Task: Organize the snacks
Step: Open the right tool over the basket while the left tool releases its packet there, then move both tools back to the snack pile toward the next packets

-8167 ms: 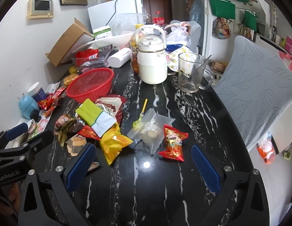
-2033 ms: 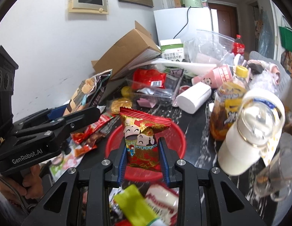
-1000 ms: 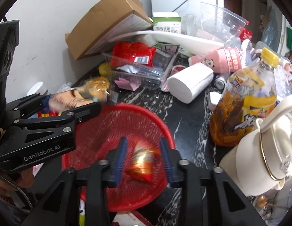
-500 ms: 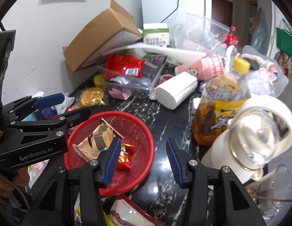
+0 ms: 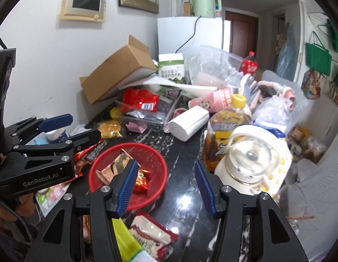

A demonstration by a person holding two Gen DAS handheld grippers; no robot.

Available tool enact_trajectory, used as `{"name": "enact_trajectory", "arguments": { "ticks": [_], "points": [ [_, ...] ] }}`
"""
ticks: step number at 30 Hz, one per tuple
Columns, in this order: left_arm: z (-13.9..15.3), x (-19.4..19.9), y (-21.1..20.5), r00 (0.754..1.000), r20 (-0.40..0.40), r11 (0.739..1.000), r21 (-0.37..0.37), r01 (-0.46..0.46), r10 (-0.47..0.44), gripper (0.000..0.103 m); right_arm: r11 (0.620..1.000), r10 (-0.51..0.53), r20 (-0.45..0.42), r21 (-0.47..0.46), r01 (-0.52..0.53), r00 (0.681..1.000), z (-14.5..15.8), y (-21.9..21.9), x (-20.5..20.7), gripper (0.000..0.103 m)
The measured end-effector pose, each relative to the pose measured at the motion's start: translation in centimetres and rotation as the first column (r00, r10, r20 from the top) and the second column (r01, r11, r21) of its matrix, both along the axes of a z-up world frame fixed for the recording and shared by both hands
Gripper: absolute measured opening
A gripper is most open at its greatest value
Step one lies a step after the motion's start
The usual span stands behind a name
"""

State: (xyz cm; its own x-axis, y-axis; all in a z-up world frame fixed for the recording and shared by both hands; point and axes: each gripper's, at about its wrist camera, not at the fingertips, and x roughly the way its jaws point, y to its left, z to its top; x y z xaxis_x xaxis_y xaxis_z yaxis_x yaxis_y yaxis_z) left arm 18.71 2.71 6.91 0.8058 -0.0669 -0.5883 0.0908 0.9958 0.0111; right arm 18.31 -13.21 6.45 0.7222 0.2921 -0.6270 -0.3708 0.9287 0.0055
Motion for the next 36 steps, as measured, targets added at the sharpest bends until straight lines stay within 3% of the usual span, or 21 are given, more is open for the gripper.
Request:
{"name": "enact_trajectory", "arguments": {
  "ticks": [17, 36],
  "points": [
    [0.6, -7.2, -2.1, 0.996, 0.023, 0.997, 0.006, 0.081, -0.081, 0.071, 0.999, -0.039, 0.046, 0.000, 0.039, 0.998, 1.4, -2.1, -7.4, 0.061],
    [-1.9, -13.8, -2.1, 0.988, -0.032, 0.988, -0.031, 0.151, -0.152, 0.071, 0.999, -0.045, -0.028, 0.022, 0.045, 0.999, -2.1, -2.6, -14.8, 0.063]
  ]
}}
